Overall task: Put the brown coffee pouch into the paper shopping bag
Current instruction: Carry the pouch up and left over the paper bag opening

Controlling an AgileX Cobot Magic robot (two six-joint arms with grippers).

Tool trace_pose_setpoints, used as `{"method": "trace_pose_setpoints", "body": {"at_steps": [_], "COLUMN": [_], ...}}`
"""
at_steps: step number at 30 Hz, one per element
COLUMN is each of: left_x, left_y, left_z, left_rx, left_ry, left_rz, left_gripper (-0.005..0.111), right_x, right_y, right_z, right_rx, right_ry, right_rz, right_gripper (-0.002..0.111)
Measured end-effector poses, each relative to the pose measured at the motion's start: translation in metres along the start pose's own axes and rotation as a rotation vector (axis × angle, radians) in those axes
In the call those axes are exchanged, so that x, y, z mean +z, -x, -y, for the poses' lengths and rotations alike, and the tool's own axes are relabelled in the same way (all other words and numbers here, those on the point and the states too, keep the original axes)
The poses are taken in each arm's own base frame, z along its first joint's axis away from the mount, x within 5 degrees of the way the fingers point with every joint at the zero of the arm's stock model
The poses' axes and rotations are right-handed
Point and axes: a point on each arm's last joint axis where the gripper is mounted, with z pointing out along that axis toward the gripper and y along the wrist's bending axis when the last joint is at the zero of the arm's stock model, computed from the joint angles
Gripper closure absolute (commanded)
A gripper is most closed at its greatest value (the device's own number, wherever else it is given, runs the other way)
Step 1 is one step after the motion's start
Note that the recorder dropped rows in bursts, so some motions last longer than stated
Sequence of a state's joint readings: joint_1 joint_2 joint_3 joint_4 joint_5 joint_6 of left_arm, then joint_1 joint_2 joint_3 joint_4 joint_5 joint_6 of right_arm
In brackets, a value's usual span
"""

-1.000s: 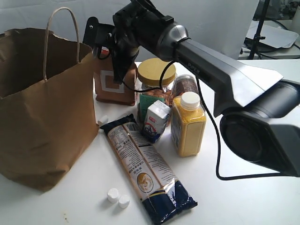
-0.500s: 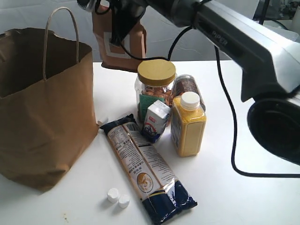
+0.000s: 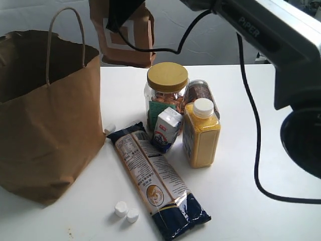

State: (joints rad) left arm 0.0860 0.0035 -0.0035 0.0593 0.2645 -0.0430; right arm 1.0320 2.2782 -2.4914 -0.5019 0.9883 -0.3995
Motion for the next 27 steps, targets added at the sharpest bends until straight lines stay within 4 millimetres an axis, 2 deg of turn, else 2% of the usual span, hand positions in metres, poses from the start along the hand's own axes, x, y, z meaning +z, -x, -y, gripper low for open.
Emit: {"method": "trace_pose_setpoints", "body": {"at_steps": [7,16,27], "left_x": [0.000,0.000,0.000], "left_y": [0.000,0.000,0.000], "left_z": [0.000,0.000,0.000], "left_rx": [0.000,0.000,0.000], "left_ry": [0.000,0.000,0.000], "left_rz": [0.000,0.000,0.000], "left_gripper": [0.107,0.107,0.107], "right_x": [-0.007,-0.025,-0.053], "right_y": [0.011,0.027,0.048], "right_z": [-0.013,-0.029,-0.050], "right_rx": [0.071,0.135,0.112], "right_ry": [0.007,-0.115,-0.216], "right_rz": [0.019,-0.020,-0.013], "right_gripper": [0.108,0.108,0.108]}}
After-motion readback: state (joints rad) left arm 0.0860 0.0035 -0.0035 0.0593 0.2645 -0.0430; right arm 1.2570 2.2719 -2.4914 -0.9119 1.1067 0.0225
